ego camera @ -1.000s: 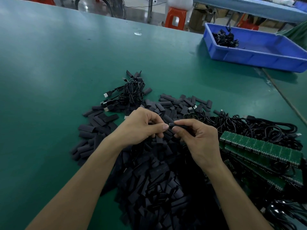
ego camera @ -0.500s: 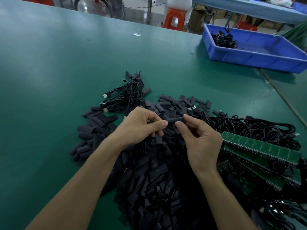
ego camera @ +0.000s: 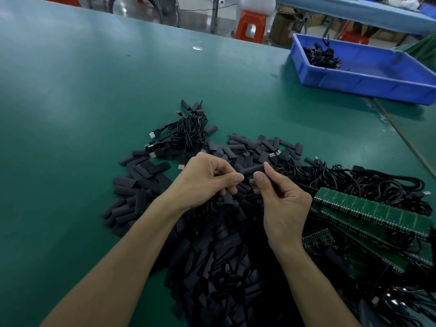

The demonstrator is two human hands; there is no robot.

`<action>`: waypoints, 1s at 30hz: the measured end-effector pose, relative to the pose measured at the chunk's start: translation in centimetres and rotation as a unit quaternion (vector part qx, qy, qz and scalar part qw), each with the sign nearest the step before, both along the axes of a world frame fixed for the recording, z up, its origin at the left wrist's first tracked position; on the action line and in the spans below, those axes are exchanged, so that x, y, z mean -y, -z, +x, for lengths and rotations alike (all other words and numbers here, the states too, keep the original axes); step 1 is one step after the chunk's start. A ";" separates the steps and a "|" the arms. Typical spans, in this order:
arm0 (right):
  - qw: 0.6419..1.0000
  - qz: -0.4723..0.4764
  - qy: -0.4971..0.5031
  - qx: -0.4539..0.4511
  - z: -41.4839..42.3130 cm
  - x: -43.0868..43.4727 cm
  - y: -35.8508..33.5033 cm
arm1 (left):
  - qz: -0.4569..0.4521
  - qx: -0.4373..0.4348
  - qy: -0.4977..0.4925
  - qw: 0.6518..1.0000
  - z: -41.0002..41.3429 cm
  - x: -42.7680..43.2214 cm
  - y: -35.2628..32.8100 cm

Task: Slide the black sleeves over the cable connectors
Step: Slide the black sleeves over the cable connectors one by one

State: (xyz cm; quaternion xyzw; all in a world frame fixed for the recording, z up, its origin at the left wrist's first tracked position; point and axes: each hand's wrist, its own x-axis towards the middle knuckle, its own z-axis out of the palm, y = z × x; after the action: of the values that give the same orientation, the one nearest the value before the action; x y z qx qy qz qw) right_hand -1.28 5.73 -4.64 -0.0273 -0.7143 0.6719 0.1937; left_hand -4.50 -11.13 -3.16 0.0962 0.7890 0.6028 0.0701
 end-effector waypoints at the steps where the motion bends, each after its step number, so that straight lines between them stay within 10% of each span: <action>1: 1.000 0.001 0.002 0.004 -0.1 0.0 0.0 | -0.001 0.001 0.000 1.000 0.0 -0.2 0.2; 19: 0.998 -0.008 -0.039 0.041 -0.2 -0.6 -1.8 | -0.030 0.003 0.024 0.999 -0.3 1.2 -0.7; 25: 0.967 0.251 -0.014 -0.030 -1.0 -3.0 -4.4 | 0.012 -0.012 -0.124 0.992 -1.1 2.6 -1.0; 30: 0.831 0.531 -0.158 0.049 -3.1 -5.1 -6.4 | 0.109 -0.014 -0.309 0.945 -4.7 2.5 -1.1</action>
State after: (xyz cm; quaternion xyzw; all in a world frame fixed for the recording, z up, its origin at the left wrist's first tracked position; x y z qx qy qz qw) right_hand -4.41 10.84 1.74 0.1600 -0.9643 0.2081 0.0337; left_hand -9.16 -13.66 -2.02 -0.1367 0.7105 0.6756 -0.1415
